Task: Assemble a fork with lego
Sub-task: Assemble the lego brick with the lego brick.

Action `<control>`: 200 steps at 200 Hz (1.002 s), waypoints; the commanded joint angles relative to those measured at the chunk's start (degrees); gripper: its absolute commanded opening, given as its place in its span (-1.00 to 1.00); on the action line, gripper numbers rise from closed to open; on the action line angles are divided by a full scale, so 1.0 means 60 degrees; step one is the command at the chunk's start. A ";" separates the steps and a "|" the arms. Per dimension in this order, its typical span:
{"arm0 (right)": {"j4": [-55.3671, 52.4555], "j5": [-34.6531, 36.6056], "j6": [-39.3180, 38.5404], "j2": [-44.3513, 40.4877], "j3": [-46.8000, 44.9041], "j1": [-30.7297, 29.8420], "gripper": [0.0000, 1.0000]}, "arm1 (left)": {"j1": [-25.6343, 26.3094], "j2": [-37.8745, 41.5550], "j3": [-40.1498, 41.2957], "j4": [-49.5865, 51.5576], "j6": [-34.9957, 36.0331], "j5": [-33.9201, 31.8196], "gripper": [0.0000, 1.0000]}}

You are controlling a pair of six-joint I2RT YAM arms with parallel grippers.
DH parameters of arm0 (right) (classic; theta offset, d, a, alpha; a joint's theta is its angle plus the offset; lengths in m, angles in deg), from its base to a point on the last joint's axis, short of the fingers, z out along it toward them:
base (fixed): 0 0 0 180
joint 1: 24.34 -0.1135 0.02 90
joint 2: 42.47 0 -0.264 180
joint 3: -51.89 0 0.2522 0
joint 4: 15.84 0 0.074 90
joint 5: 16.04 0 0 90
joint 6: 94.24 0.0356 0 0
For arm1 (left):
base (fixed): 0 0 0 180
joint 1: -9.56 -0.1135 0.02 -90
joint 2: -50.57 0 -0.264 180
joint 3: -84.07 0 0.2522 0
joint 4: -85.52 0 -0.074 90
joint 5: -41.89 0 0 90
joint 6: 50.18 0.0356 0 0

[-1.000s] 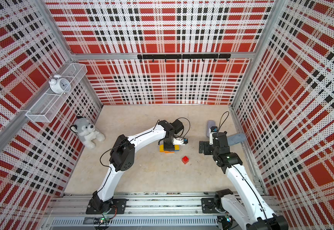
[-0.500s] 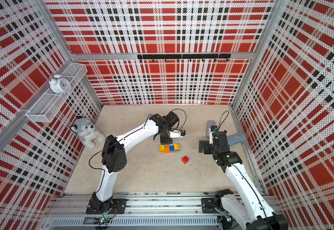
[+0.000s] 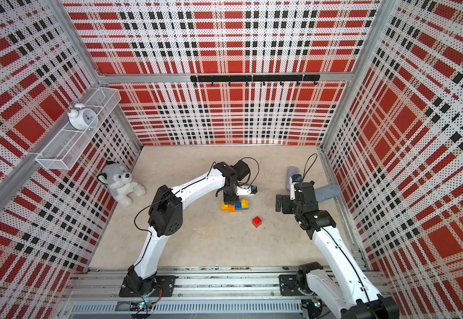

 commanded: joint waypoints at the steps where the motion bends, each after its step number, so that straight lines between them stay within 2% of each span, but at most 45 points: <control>1: 0.0030 0.0074 0.0050 0.0017 0.0163 0.0080 1.00 | -0.0043 -0.0257 -0.0178 0.0104 0.0080 0.0050 0.15; 75: 0.0074 0.0088 0.0054 0.0057 0.0110 0.0080 1.00 | -0.0043 -0.0515 -0.0034 0.0107 0.0076 -0.0205 0.11; 139: 0.0147 0.0052 0.0037 0.0188 0.0108 0.0080 1.00 | 0.0074 -0.0514 0.0764 0.0000 0.0027 -0.0224 0.08; 200: -0.0040 0.0062 0.0065 0.0156 0.0275 0.0080 1.00 | 0.0135 -0.0663 0.0325 -0.0065 0.0025 -0.0168 0.06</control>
